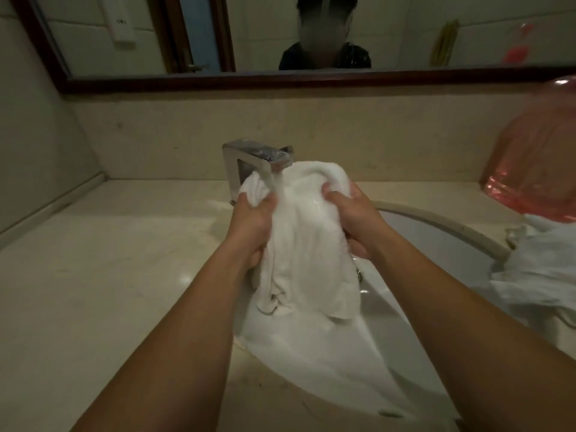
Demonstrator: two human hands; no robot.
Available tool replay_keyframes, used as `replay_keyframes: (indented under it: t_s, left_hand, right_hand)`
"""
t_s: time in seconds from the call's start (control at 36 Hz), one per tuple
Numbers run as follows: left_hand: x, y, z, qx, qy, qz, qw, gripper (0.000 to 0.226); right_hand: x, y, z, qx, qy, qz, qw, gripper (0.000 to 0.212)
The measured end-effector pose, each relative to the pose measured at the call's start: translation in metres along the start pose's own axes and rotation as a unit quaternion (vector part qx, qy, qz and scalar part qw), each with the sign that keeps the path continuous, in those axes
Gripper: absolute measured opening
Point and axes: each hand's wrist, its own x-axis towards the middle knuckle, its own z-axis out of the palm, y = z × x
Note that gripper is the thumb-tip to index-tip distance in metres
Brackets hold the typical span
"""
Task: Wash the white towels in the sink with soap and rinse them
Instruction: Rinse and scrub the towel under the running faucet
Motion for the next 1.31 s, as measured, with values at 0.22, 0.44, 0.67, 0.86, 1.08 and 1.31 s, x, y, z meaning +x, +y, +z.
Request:
replay_keyframes:
  t_s: [0.22,0.44,0.67,0.86,1.08,1.31]
  left_hand:
    - [0.013,0.004,-0.008,-0.130,-0.024,-0.071,0.989,0.049]
    - [0.006,0.014,-0.012,-0.168,-0.085,-0.119,0.975,0.048]
    - [0.007,0.012,-0.020,-0.174,-0.090,-0.099,0.976,0.044]
    - [0.008,0.010,-0.021,-0.154,-0.066,-0.113,0.979,0.046]
    - [0.008,0.009,-0.019,-0.131,-0.049,-0.128,0.982,0.048]
    - [0.008,0.003,-0.013,-0.091,-0.023,-0.093,0.991,0.050]
  right_hand:
    - [0.005,0.005,0.000,-0.027,0.012,-0.012,0.999,0.018]
    - [0.005,0.022,0.000,-0.206,-0.012,0.006,0.979,0.068]
    - [0.006,0.028,0.003,-0.288,-0.006,0.112,0.951,0.045]
    - [-0.004,0.020,0.014,-0.003,-0.051,0.140,0.989,0.030]
    - [0.003,0.009,0.000,-0.027,-0.002,0.068,0.997,0.023]
    - [-0.005,0.011,0.026,-0.064,0.010,0.053,0.996,0.028]
